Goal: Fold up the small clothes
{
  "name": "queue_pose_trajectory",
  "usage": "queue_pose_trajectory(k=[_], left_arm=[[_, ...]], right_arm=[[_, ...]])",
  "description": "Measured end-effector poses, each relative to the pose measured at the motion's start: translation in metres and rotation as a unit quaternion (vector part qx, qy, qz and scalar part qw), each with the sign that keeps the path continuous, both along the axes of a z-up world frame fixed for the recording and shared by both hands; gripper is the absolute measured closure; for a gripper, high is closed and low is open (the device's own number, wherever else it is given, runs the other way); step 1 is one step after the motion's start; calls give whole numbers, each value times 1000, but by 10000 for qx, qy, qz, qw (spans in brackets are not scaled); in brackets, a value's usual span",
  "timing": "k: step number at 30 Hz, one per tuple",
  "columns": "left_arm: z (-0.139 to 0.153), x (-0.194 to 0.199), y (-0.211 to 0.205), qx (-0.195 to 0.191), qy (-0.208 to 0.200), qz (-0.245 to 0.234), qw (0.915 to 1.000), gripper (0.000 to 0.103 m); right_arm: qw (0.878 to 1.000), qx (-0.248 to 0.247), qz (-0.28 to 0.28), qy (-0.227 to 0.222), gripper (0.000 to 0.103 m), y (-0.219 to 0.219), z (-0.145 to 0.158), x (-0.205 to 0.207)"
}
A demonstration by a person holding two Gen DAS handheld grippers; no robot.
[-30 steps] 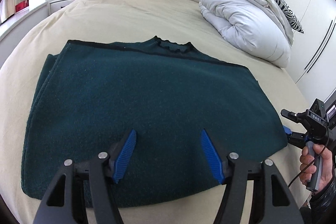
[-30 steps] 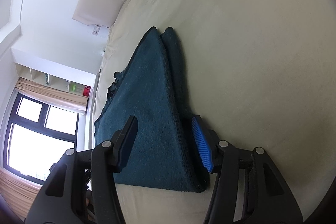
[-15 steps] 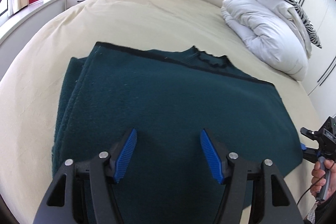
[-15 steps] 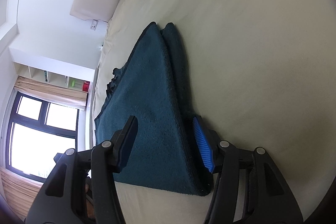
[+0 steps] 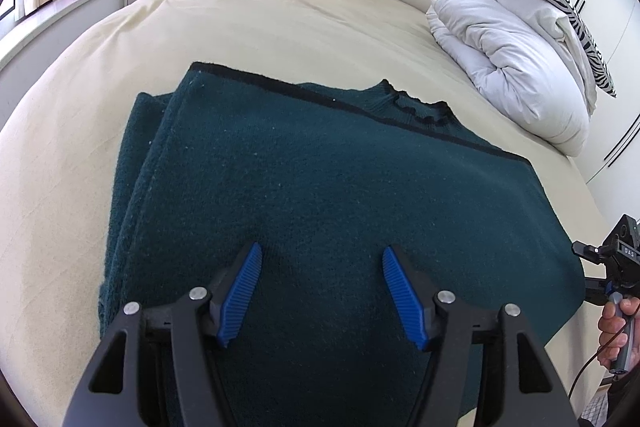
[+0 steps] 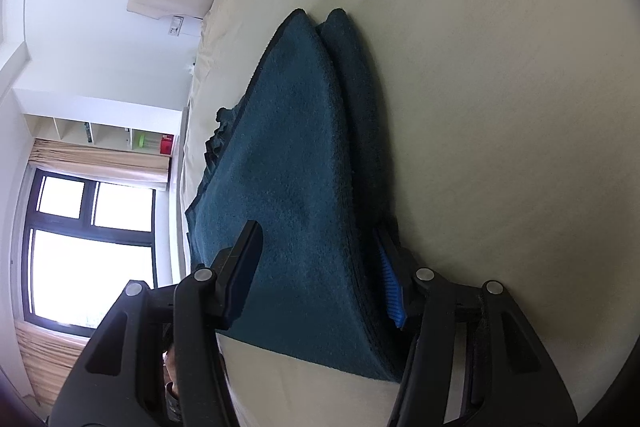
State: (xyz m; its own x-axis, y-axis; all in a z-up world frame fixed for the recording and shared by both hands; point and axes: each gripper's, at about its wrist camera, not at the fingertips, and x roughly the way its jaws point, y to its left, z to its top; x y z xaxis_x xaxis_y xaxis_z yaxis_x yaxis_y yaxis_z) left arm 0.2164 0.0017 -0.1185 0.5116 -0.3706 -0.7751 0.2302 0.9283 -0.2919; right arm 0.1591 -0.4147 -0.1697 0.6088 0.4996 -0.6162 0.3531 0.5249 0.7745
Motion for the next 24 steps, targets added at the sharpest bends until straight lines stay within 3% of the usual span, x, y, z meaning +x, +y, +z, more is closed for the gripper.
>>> queue_pose_trajectory(k=[1,3,6,11,18,21,24], left_arm=[[0,1,0,-14,10,-3,10000,37],[-1,1,1,-49,28,-19,10000,37],[-1,1,2,-89,27,-60,9999,37],[-2,0,3,-117,3,-83,9999,37],[-4,3,10,-399,79,-122,9991,37],[-4,5,15,-590,139,-135,9981,39],[-5,8,22,-850,234,-122,9960,41]], right_arm=[[10000,-54,21,19,55,2,1,1],[9998,-151,52,123,74,7,1,3],[9995,-208,17,217,84,7,-3,2],[9987,-448,-42,255,87,11,2,-1],[9900,-1275,-107,595,89,28,23,5],[9823,-1703,-121,764,89,41,38,12],[9671,-2424,118,767,89,78,70,33]])
